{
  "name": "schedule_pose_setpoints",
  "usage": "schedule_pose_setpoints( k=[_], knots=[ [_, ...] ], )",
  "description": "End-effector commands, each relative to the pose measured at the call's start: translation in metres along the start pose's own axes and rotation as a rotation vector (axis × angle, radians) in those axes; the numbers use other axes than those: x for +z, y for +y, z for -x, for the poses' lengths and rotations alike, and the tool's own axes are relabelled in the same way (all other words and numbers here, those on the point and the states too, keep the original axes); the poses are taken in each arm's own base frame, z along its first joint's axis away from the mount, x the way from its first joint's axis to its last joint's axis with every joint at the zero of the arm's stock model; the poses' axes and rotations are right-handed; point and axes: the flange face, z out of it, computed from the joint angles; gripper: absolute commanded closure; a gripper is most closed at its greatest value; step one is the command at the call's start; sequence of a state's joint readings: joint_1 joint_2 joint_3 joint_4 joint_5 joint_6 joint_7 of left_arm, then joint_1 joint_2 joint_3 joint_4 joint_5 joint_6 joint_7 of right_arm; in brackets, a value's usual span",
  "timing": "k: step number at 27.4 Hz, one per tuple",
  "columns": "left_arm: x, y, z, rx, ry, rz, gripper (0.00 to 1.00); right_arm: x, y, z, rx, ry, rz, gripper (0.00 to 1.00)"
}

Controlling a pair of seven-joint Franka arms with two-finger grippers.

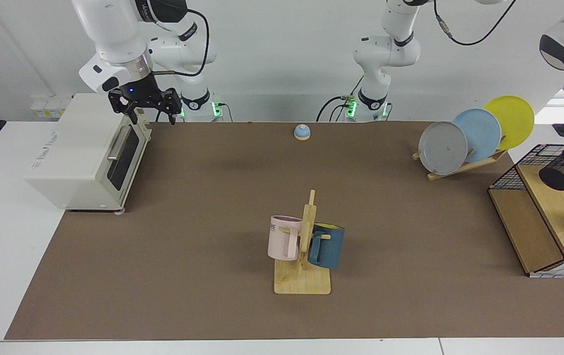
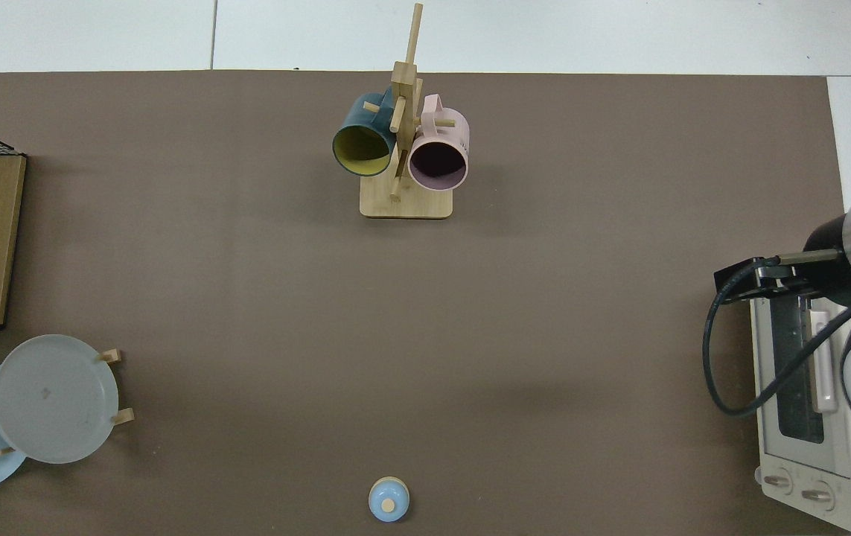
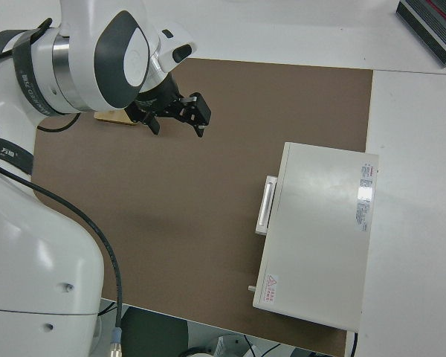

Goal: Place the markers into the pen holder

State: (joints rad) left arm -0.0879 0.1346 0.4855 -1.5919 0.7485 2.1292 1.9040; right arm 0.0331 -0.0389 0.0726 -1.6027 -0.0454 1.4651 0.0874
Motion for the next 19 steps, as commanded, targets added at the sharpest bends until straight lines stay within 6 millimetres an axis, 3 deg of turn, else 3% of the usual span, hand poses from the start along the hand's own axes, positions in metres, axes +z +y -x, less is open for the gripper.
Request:
schedule_pose_setpoints(
  k=[1, 19],
  knots=[
    [0.015, -0.001, -0.007, 0.03, -0.021, 0.005, 1.0, 0.0, 0.001, 0.003, -0.021, 0.02, -0.009, 0.0],
    [0.06, 0.011, -0.051, 0.084, 0.041, 0.052, 1.0, 0.0, 0.001, 0.003, -0.021, 0.02, -0.009, 0.0]
  ],
)
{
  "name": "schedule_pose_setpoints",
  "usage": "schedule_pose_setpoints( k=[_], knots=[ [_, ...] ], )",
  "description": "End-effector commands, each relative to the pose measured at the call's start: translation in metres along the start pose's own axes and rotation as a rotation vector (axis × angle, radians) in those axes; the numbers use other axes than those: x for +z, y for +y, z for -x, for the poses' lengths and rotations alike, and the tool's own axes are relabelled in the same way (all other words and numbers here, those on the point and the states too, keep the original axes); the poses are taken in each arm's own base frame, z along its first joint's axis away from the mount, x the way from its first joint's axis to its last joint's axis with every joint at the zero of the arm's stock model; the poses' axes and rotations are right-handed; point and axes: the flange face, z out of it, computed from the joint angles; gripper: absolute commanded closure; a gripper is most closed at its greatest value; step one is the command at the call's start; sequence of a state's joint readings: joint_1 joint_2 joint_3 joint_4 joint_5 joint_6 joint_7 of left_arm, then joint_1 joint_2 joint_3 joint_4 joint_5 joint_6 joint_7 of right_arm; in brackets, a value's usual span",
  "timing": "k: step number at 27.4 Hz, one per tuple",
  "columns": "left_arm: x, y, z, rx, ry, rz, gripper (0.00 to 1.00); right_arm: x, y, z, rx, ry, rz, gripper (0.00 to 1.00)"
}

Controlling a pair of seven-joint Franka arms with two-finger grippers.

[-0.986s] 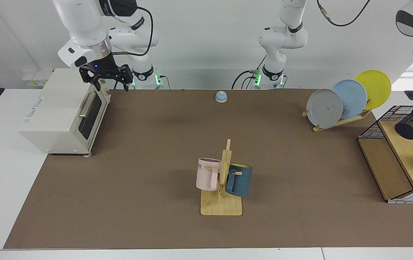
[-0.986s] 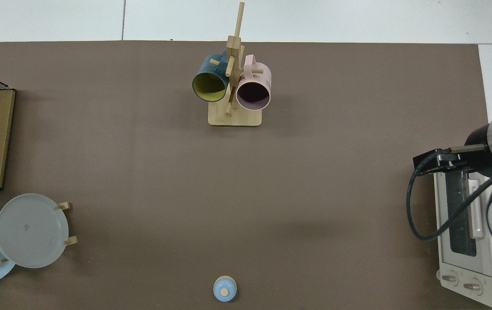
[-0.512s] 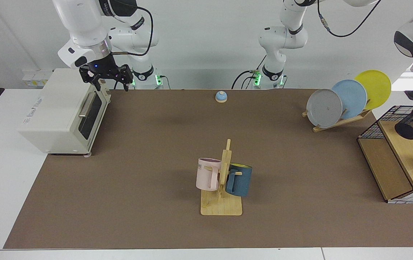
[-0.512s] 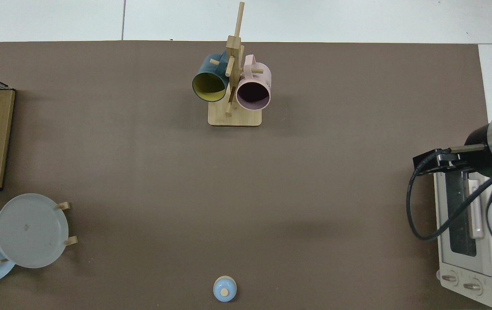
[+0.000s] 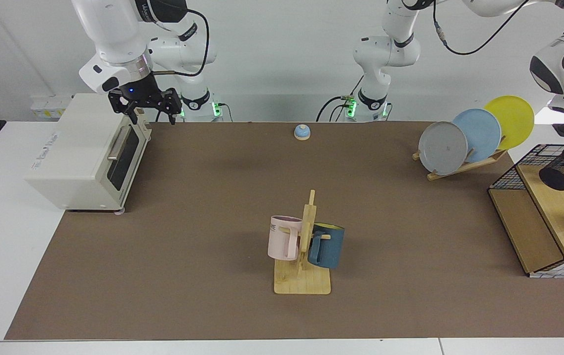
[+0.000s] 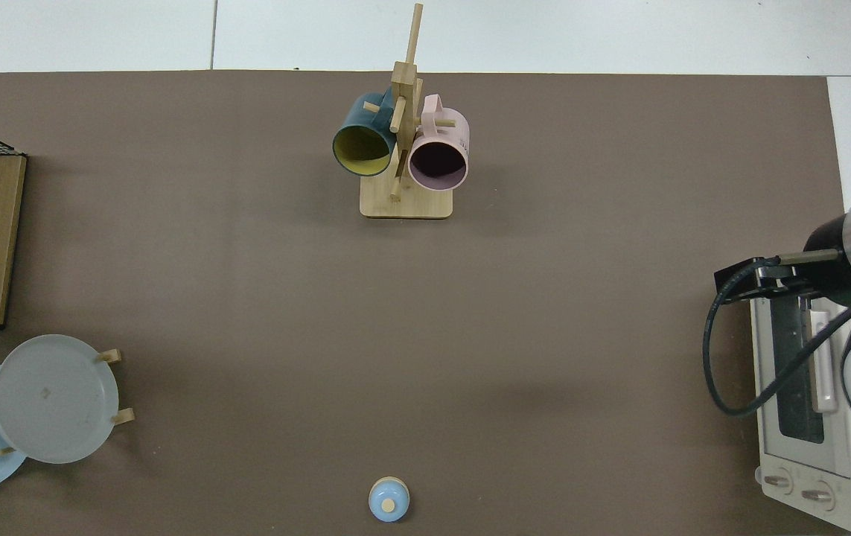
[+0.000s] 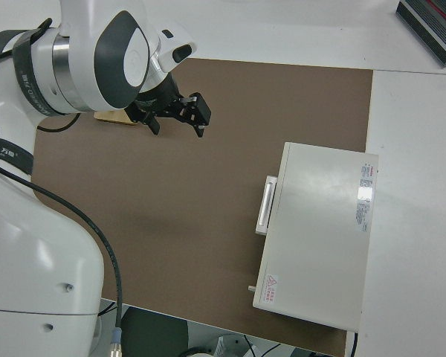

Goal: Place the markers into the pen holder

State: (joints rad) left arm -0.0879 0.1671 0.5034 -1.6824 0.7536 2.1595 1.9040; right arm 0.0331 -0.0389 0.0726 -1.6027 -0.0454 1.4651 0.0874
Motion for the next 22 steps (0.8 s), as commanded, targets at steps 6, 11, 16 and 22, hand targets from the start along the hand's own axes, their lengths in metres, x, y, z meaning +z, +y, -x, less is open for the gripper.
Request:
schedule_pose_setpoints(
  k=[6, 11, 16, 22],
  knots=[
    [0.025, 0.011, -0.022, 0.029, 0.019, 0.007, 1.0, 0.0, 0.001, 0.003, -0.021, 0.02, -0.009, 0.0],
    [0.032, 0.013, -0.032, 0.02, 0.036, 0.018, 1.0, 0.0, 0.001, 0.003, -0.021, 0.02, -0.009, 0.0],
    [0.038, 0.012, -0.039, 0.018, 0.044, 0.012, 1.0, 0.0, 0.001, 0.003, -0.021, 0.02, -0.009, 0.0],
    [0.04, 0.014, -0.037, 0.013, 0.044, 0.013, 1.0, 0.0, 0.001, 0.003, -0.021, 0.02, -0.009, 0.0]
  ],
)
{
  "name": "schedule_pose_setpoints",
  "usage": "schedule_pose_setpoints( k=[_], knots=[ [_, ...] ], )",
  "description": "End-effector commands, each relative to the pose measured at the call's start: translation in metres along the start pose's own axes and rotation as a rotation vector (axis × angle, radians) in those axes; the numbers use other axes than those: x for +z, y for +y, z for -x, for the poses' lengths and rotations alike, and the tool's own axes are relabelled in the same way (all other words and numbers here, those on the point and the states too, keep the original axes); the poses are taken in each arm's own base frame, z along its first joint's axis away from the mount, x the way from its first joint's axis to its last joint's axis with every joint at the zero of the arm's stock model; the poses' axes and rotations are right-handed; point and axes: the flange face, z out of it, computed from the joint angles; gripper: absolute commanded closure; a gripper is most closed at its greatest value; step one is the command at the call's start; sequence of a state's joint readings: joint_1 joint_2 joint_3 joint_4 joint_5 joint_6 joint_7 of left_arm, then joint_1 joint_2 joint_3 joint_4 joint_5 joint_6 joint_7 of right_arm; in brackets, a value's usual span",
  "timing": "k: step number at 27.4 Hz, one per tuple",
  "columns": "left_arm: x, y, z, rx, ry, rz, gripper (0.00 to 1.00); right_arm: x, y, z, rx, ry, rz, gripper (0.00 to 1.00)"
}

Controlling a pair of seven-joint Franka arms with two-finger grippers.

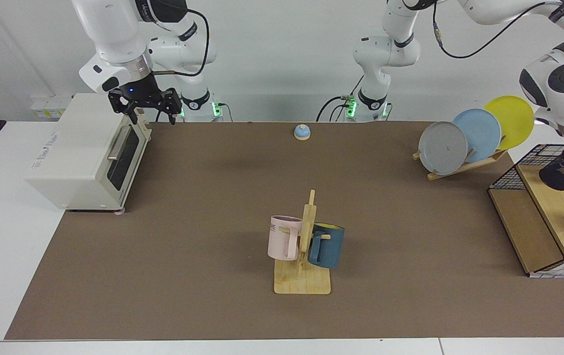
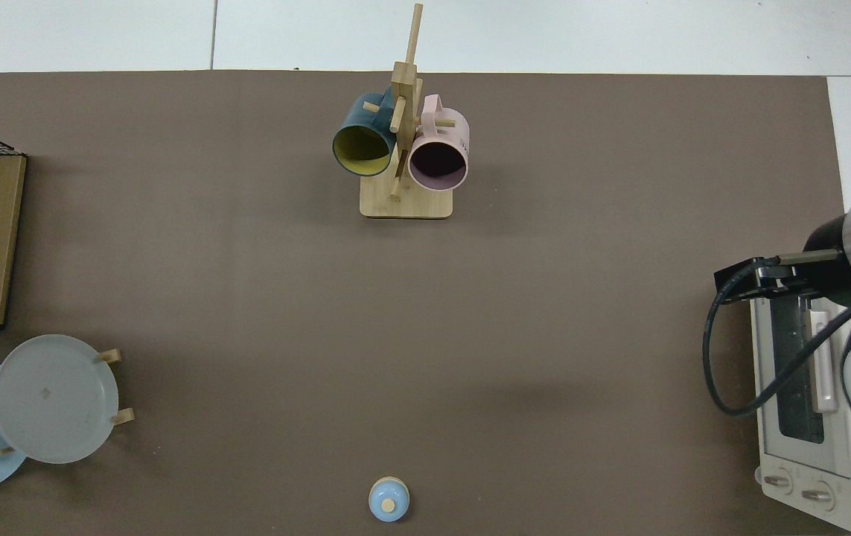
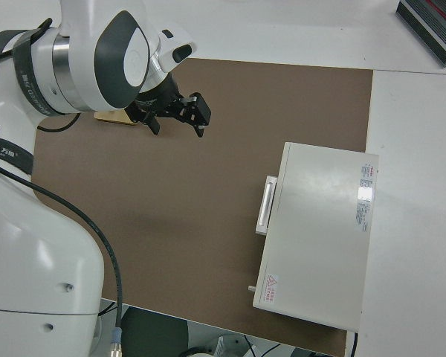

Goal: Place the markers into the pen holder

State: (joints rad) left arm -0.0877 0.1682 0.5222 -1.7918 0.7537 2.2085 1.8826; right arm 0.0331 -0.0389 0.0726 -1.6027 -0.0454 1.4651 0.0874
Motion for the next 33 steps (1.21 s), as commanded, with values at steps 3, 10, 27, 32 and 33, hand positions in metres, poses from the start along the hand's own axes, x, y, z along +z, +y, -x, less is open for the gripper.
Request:
schedule_pose_setpoints(
  k=[3, 10, 27, 32, 33],
  knots=[
    [0.0021, 0.0058, -0.0005, -0.02, -0.001, -0.019, 1.0, 0.0002, 0.0011, 0.0032, -0.021, 0.02, -0.009, 0.0],
    [0.0029, 0.0067, -0.0002, -0.023, 0.003, -0.016, 0.96, 0.0002, 0.0011, 0.0032, -0.021, 0.02, -0.009, 0.0],
    [0.0044, 0.008, -0.0004, -0.063, 0.032, -0.017, 0.01, 0.0002, 0.0011, 0.0032, -0.021, 0.02, -0.009, 0.0],
    [0.0038, 0.0077, 0.0002, -0.065, 0.031, -0.02, 0.0, 0.0002, 0.0011, 0.0032, -0.021, 0.02, -0.009, 0.0],
    [0.0037, 0.0077, 0.0002, -0.065, 0.031, -0.02, 0.0, 0.0002, 0.0011, 0.0032, -0.021, 0.02, -0.009, 0.0]
  ],
)
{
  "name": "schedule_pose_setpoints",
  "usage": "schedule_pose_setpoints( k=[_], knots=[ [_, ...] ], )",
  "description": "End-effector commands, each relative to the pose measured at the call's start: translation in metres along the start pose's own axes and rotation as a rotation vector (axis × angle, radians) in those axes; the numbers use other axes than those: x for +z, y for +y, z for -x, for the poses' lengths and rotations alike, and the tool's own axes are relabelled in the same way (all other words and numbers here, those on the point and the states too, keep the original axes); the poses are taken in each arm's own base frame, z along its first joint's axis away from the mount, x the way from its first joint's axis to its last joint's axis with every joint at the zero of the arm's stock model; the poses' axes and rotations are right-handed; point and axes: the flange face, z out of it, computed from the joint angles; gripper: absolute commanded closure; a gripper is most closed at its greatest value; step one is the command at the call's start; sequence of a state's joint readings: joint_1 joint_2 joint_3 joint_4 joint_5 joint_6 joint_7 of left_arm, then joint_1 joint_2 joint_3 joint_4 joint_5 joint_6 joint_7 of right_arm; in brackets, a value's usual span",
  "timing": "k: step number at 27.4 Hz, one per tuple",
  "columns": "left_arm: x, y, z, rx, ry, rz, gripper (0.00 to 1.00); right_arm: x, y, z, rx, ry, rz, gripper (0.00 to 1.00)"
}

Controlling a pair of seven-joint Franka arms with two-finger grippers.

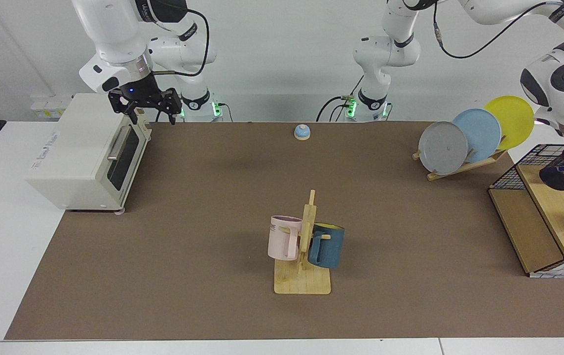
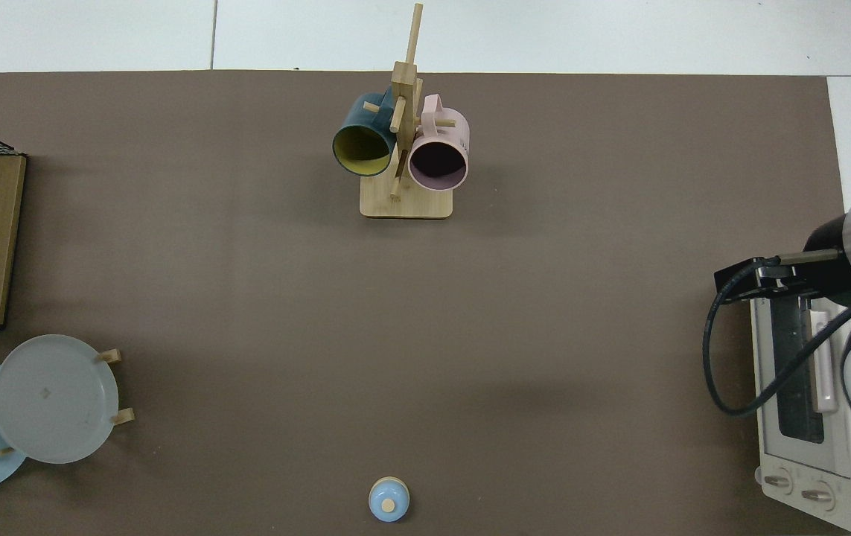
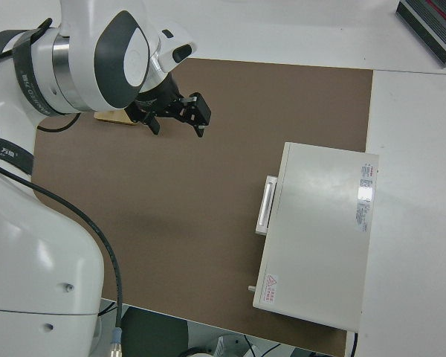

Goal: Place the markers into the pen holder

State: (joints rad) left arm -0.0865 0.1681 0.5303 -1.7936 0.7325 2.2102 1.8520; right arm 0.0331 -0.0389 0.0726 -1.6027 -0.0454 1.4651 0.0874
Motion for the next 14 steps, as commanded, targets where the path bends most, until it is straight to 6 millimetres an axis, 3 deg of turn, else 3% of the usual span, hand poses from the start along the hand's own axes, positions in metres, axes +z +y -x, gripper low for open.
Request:
schedule_pose_setpoints(
  k=[1, 10, 14],
  knots=[
    [0.0, 0.004, -0.001, -0.016, 0.015, -0.021, 0.0, 0.0, 0.001, 0.003, -0.021, 0.02, -0.009, 0.0],
    [-0.005, 0.005, 0.005, -0.029, 0.014, -0.025, 0.0, 0.0, 0.001, 0.003, -0.021, 0.02, -0.009, 0.0],
    [-0.022, 0.002, 0.019, -0.043, -0.007, -0.045, 0.0, 0.0, 0.001, 0.003, -0.021, 0.02, -0.009, 0.0]
  ],
)
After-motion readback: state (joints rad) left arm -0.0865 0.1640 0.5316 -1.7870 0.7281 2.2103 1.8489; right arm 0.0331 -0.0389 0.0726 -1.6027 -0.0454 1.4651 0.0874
